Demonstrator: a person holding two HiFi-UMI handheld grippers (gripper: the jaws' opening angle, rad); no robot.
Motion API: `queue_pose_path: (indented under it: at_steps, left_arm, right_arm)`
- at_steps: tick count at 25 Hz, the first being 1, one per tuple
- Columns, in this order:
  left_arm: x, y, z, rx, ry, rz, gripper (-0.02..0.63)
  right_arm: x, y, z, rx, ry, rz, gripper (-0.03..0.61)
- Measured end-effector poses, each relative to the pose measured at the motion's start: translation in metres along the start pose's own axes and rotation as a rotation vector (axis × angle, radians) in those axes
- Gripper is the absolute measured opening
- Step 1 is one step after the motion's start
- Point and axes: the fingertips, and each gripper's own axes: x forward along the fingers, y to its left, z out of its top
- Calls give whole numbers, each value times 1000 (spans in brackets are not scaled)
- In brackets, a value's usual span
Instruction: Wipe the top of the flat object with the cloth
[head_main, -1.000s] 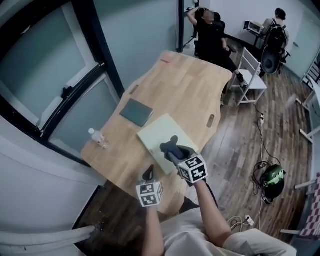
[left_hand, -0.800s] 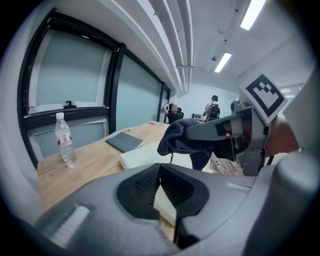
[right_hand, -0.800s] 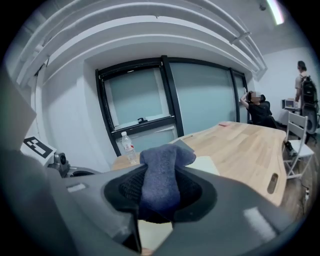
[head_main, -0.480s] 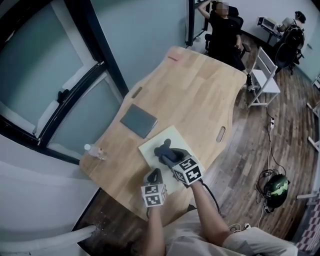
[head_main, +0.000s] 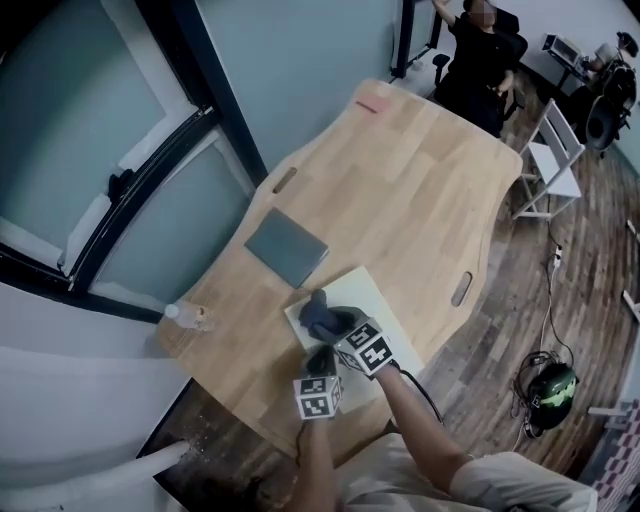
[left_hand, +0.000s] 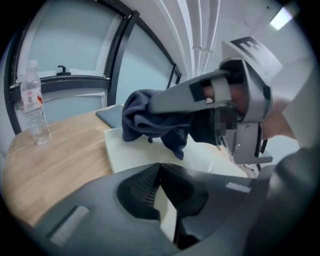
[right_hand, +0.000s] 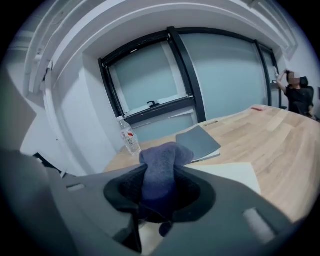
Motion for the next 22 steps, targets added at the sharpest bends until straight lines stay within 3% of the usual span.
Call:
queue_pose_path:
  at_steps: [6,10,12,17,22]
  left_arm:
    - [4,0,-3,9,5,13,8]
    - [5,-1,-5,0,33,-4,8]
    - [6,-1,-6,14,44,0,8]
    - [8,4,-11,25,72,15,8]
    - [4,3,-1,61,48,48,8]
  right_arm:
    - [57,12,4,-141,81,71,138]
    - [93,21,-9,-348,194,94,138]
    - [100,24,-10,-416,195,90,138]
    - [101,24,-10,-435,194,91,138]
    - [92,12,-12,-437,195,61,138]
